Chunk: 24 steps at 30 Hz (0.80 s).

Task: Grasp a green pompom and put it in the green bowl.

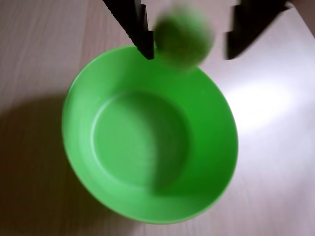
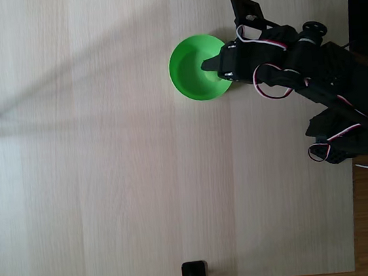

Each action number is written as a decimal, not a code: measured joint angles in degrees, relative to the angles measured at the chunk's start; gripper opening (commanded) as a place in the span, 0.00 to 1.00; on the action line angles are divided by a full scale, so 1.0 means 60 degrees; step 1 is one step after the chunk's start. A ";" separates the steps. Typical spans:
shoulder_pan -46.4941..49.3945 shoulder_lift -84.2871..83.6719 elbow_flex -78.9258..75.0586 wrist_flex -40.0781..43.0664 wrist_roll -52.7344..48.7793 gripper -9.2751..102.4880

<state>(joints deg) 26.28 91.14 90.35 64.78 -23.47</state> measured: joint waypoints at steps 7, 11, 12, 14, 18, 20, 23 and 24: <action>0.0000 0.0000 0.0000 0.0000 0.0000 0.25; -0.0220 0.0322 0.0205 0.0000 0.0015 0.17; -0.0381 0.0527 0.0410 0.0000 0.0015 0.15; -0.0835 0.1040 0.0952 0.0000 0.0073 0.11; -0.1860 0.2329 0.2329 0.0000 0.0073 0.08; -0.2314 0.3032 0.3003 -0.0029 0.0073 0.08; -0.2856 0.4189 0.3896 -0.0029 0.0073 0.08; -0.2988 0.4526 0.4146 -0.0029 0.0073 0.08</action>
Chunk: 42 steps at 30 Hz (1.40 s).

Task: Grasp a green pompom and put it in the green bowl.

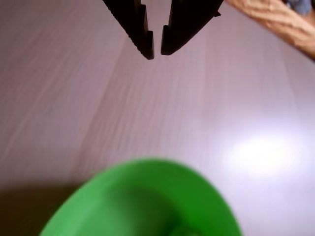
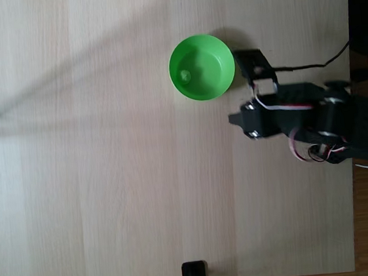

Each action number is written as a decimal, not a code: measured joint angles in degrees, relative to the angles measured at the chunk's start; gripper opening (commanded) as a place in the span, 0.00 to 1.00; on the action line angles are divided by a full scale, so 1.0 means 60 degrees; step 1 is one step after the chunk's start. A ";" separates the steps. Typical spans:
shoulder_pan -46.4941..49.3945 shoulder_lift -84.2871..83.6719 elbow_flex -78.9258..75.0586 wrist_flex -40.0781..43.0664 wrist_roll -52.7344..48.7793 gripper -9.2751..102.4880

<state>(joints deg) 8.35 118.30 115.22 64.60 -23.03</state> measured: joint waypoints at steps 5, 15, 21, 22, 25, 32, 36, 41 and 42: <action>-0.0410 0.1919 0.1245 0.0000 0.0000 0.08; -0.0513 0.5640 0.4336 -0.0835 0.0000 0.08; -0.1172 0.7266 0.6812 -0.1685 0.0000 0.08; -0.1318 0.7456 0.7192 -0.1772 0.0000 0.08; -0.1611 0.8115 0.8159 -0.1948 0.0000 0.08; -0.1685 0.9155 0.8979 -0.1978 0.1333 0.08; -0.1685 0.9448 0.9141 -0.1963 0.1729 0.08; -0.1772 0.9771 0.9580 -0.1948 0.1641 0.08; -0.1772 0.9873 0.9595 -0.1948 0.1641 0.08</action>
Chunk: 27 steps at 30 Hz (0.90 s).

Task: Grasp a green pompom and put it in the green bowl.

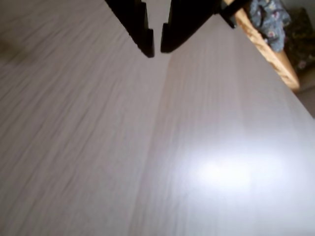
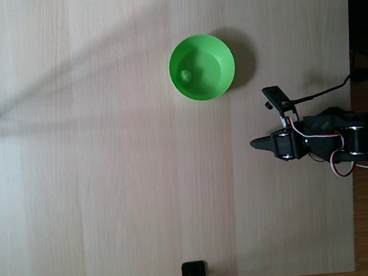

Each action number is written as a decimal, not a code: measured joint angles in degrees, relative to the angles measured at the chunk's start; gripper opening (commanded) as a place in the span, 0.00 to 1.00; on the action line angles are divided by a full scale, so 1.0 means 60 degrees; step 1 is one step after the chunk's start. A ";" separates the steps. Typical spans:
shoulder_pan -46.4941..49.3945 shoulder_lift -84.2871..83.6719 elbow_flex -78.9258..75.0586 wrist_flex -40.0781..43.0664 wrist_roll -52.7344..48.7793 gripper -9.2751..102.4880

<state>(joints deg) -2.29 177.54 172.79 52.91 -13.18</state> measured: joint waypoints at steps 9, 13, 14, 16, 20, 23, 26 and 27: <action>0.0000 0.0630 0.0132 0.0015 0.0000 0.08; 0.0000 0.0952 0.0220 0.0015 0.0000 0.08; 0.0000 0.1055 0.0293 0.0015 0.0000 0.08; 0.0000 0.1274 0.0410 0.0015 0.0000 0.08; 0.0000 0.1685 0.0498 0.0015 0.0000 0.08; 0.0000 0.1772 0.0571 0.0015 0.0000 0.08; 0.0000 0.1802 0.0571 0.0015 0.0000 0.08; 0.0000 0.1816 0.0601 0.0015 0.0000 0.08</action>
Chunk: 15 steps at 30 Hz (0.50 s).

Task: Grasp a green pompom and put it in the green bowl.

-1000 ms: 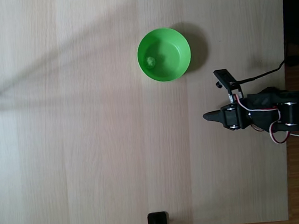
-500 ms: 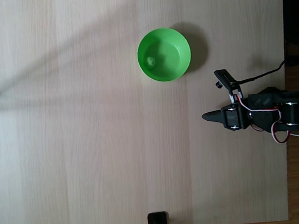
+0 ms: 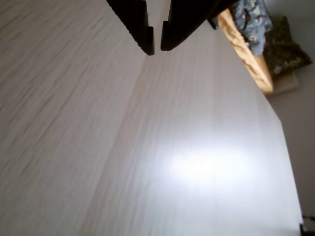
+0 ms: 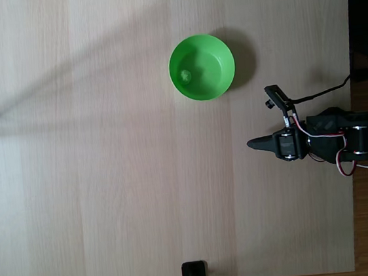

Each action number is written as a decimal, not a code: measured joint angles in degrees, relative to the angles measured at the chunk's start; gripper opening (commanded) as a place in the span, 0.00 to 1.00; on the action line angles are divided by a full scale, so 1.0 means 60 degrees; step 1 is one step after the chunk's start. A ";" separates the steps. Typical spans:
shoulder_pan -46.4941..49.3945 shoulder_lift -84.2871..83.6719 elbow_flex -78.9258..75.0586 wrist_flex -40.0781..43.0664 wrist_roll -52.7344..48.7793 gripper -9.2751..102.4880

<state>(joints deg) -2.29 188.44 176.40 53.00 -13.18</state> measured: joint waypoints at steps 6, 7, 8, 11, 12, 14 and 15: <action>0.0000 0.0044 0.0117 0.0000 0.0000 0.08; 0.0000 0.0044 0.0117 0.0000 0.0000 0.08; 0.0000 0.0044 0.0117 0.0000 0.0000 0.08; 0.0000 0.0044 0.0117 0.0000 0.0000 0.08; 0.0000 0.0044 0.0117 0.0000 0.0000 0.08; 0.0000 0.0044 0.0146 0.0000 0.0000 0.08; 0.0000 0.0044 0.0146 0.0000 0.0000 0.08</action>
<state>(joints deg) -2.29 188.70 177.28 53.00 -13.18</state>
